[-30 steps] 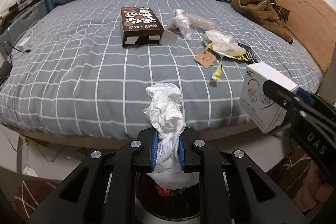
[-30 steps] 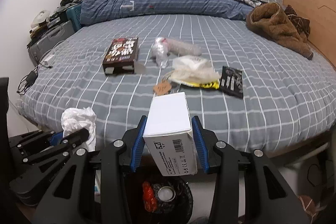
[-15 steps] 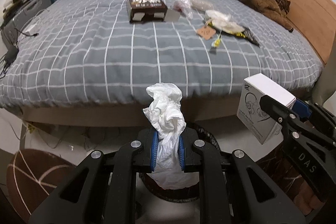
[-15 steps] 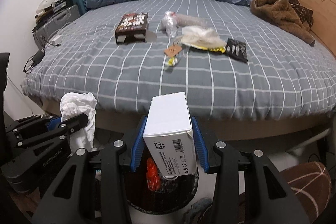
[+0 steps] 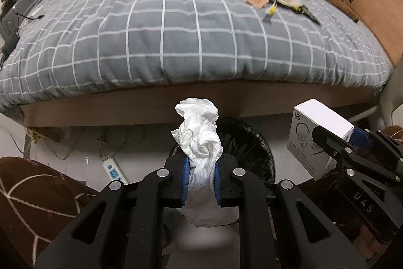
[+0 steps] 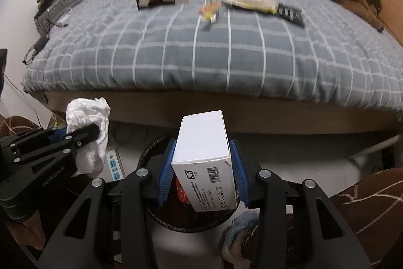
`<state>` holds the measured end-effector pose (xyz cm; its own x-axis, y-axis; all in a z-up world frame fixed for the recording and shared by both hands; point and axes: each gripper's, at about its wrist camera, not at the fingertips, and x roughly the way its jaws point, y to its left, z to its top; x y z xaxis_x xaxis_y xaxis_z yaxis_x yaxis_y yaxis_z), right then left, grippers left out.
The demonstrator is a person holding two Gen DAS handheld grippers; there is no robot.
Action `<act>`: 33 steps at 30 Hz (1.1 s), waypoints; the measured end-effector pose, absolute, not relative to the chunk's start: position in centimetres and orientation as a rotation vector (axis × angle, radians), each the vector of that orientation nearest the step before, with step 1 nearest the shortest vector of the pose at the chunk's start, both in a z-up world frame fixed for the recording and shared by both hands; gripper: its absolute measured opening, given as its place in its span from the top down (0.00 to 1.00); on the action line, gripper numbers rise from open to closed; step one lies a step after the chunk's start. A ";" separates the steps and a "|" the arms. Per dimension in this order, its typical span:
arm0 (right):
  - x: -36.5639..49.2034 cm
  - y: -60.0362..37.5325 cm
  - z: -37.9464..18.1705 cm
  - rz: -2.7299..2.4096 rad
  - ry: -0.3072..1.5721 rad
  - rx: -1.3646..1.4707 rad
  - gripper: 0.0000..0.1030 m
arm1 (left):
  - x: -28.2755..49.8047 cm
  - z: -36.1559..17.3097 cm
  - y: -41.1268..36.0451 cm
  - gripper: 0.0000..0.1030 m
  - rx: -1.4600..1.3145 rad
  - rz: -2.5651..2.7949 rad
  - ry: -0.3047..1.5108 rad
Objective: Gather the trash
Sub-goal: 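Carry the tissue and white box off the bed over the black bin, then open the right tool to drop the white box into the bin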
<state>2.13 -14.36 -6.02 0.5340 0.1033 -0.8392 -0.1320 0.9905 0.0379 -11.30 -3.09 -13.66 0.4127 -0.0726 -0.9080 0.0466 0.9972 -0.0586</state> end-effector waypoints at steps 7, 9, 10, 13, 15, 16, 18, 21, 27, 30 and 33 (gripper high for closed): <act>3.7 -13.9 -8.8 0.153 1.077 -0.035 0.60 | -10.0 -16.3 -2.8 0.85 -0.022 -0.086 1.210; 4.4 -13.6 -9.5 0.161 1.098 -0.037 0.60 | -9.3 -16.9 -2.6 0.85 -0.029 -0.086 1.228; 4.8 -13.5 -9.9 0.163 1.109 -0.039 0.60 | -9.0 -17.4 -2.5 0.85 -0.032 -0.085 1.239; 5.5 -13.3 -10.8 0.168 1.131 -0.043 0.60 | -8.2 -18.6 -2.2 0.85 -0.038 -0.077 1.266; 6.0 -13.3 -11.5 0.168 1.150 -0.040 0.60 | -7.8 -19.4 -1.9 0.85 -0.043 -0.071 1.285; 6.2 -13.4 -11.9 0.171 1.162 -0.035 0.60 | -7.6 -19.7 -1.8 0.85 -0.043 -0.070 1.290; 6.7 -13.2 -12.8 0.174 1.188 -0.033 0.60 | -7.1 -20.5 -1.7 0.85 -0.045 -0.063 1.311; 7.2 -12.9 -14.0 0.181 1.217 -0.036 0.60 | -6.6 -21.3 -1.6 0.85 -0.042 -0.051 1.325; 8.1 -11.7 -15.3 0.200 1.265 -0.037 0.60 | -6.5 -22.6 -0.2 0.85 -0.052 -0.012 1.353; 8.6 -10.8 -15.9 0.211 1.292 -0.040 0.60 | -6.8 -23.0 1.2 0.85 -0.070 0.023 1.362; 8.8 -9.6 -16.2 0.224 1.305 -0.055 0.60 | -7.1 -23.3 2.2 0.85 -0.083 0.044 1.369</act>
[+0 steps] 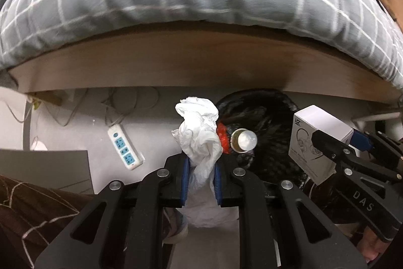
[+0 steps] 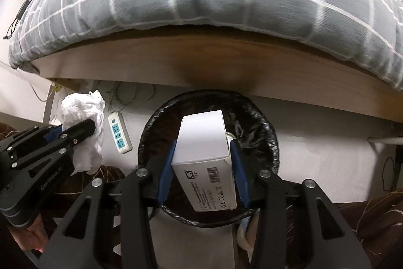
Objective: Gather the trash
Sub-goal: 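Open the right tool to drop the white box into the bin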
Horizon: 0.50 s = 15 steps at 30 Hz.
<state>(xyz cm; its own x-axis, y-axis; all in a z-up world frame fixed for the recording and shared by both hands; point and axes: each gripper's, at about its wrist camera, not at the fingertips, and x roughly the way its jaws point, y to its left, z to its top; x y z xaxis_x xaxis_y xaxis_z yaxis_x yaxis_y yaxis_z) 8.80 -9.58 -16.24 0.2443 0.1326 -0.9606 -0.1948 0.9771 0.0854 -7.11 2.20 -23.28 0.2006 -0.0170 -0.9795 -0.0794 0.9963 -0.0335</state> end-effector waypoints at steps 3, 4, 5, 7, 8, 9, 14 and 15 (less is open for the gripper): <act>9.0 -8.6 -16.3 0.235 1.314 -0.069 0.60 | -7.3 -23.7 3.0 0.85 -0.094 0.061 1.374; 8.9 -8.5 -16.2 0.237 1.314 -0.073 0.60 | -7.4 -23.7 3.1 0.85 -0.096 0.063 1.374; 8.9 -8.4 -16.3 0.236 1.315 -0.078 0.59 | -7.5 -23.7 3.2 0.85 -0.097 0.064 1.374; 8.8 -8.2 -16.4 0.227 1.310 -0.096 0.55 | -7.7 -23.7 3.2 0.85 -0.100 0.058 1.374; 9.0 -8.3 -16.3 0.220 1.304 -0.108 0.47 | -7.7 -23.7 3.2 0.85 -0.098 0.053 1.373; 9.0 -8.5 -16.2 0.212 1.296 -0.114 0.43 | -7.7 -23.7 3.0 0.85 -0.096 0.049 1.372; 9.5 -10.6 -16.1 0.130 1.277 -0.083 0.20 | -7.2 -24.1 2.1 0.85 -0.091 0.025 1.381; 9.6 -11.2 -15.9 0.107 1.269 -0.077 0.18 | -7.0 -24.1 1.7 0.85 -0.089 0.017 1.383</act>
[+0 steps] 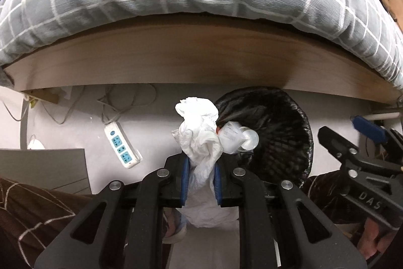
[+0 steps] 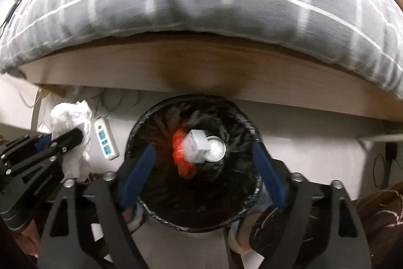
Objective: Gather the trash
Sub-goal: 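Open the right tool to drop the white box into the bin, then open the left tool to drop the white tissue into the bin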
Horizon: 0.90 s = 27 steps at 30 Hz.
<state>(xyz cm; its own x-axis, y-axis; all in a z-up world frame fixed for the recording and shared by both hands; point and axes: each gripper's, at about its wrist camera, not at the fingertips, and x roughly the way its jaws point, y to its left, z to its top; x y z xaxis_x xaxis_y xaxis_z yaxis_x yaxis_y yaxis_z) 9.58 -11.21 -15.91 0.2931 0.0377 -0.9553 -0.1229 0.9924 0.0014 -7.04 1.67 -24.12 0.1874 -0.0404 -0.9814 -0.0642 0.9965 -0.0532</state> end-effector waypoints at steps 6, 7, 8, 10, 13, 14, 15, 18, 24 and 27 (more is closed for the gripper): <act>9.7 -14.1 -15.0 0.042 1.225 -0.044 0.10 | -6.1 -24.4 -1.0 0.85 -0.061 -0.028 1.392; 9.7 -14.8 -14.8 0.030 1.221 -0.037 0.09 | -5.9 -24.4 -1.6 0.85 -0.057 -0.034 1.391; 9.5 -15.4 -14.7 0.019 1.217 -0.034 0.09 | -5.8 -24.4 -2.1 0.85 -0.051 -0.042 1.392; 9.3 -16.3 -14.6 0.002 1.213 -0.029 0.08 | -5.5 -24.5 -3.5 0.85 -0.034 -0.062 1.393; 9.0 -17.8 -14.2 -0.022 1.205 -0.018 0.07 | -5.0 -24.7 -5.0 0.85 -0.024 -0.082 1.400; 8.9 -18.4 -14.1 -0.029 1.203 -0.011 0.07 | -4.8 -25.0 -5.4 0.85 -0.023 -0.082 1.406; 8.8 -19.0 -14.0 -0.038 1.200 -0.006 0.07 | -4.6 -25.3 -5.9 0.85 -0.024 -0.089 1.413; 8.6 -20.6 -13.9 -0.072 1.187 -0.008 0.07 | -4.3 -25.8 -7.9 0.85 0.000 -0.119 1.421; 8.0 -23.6 -14.4 -0.126 1.198 0.043 0.07 | -4.1 -26.7 -10.3 0.85 0.029 -0.154 1.449; 8.1 -24.6 -14.7 -0.130 1.201 0.057 0.07 | -4.0 -27.0 -10.6 0.85 0.035 -0.162 1.460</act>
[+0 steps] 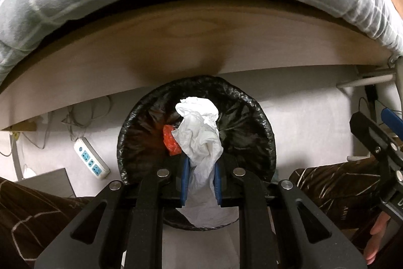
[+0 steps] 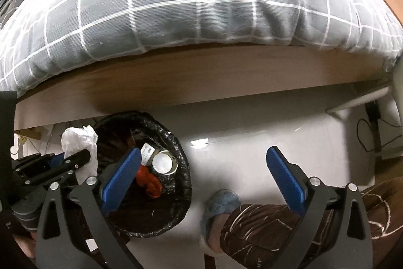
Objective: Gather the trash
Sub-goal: 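Open the left tool to drop the white tissue into the bin, then move both tools back over the bed toward the chocolate box and mask bag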
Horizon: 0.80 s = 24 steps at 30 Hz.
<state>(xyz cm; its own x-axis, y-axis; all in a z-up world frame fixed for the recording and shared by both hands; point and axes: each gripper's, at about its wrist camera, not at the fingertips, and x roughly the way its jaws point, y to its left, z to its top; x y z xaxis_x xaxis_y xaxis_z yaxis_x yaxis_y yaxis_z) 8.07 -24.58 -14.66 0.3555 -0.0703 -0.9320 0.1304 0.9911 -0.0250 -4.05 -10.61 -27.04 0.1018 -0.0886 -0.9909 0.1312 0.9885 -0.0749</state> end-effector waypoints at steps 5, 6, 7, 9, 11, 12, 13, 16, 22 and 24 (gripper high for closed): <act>8.2 -23.9 -14.6 -0.116 1.190 0.049 0.07 | -4.0 -27.0 -10.3 0.82 0.019 -0.151 1.454; 8.2 -23.8 -14.5 -0.113 1.190 0.050 0.07 | -4.0 -27.0 -10.1 0.79 0.018 -0.145 1.454; 8.2 -23.8 -14.6 -0.111 1.191 0.050 0.07 | -4.0 -27.0 -10.0 0.76 0.017 -0.138 1.453; 8.1 -23.8 -14.6 -0.109 1.190 0.050 0.07 | -4.0 -26.9 -9.9 0.57 0.024 -0.128 1.449; 8.2 -23.6 -14.6 -0.106 1.187 0.053 0.07 | -4.0 -26.5 -9.9 0.48 0.042 -0.118 1.433; 8.2 -23.5 -14.6 -0.104 1.184 0.052 0.07 | -3.9 -26.4 -9.9 0.44 0.050 -0.117 1.425; 8.2 -23.4 -14.4 -0.103 1.180 0.053 0.07 | -3.9 -26.1 -10.0 0.42 0.062 -0.111 1.415; 8.2 -23.1 -13.7 -0.098 1.163 0.051 0.07 | -4.0 -25.4 -9.8 0.30 0.084 -0.093 1.389; 8.1 -22.7 -12.0 -0.099 1.112 0.043 0.07 | -4.3 -23.3 -8.9 0.10 0.077 -0.071 1.321; 8.0 -22.7 -11.3 -0.100 1.090 0.042 0.07 | -4.5 -22.6 -8.6 0.06 0.072 -0.067 1.297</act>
<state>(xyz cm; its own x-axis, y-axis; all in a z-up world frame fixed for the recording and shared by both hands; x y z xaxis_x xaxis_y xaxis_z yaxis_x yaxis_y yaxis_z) 7.96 -22.74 -11.30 0.4583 -0.0603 -0.8867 0.1021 0.9947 -0.0149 -4.46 -8.56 -22.62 0.2692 -0.0092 -0.9630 0.0904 0.9958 0.0157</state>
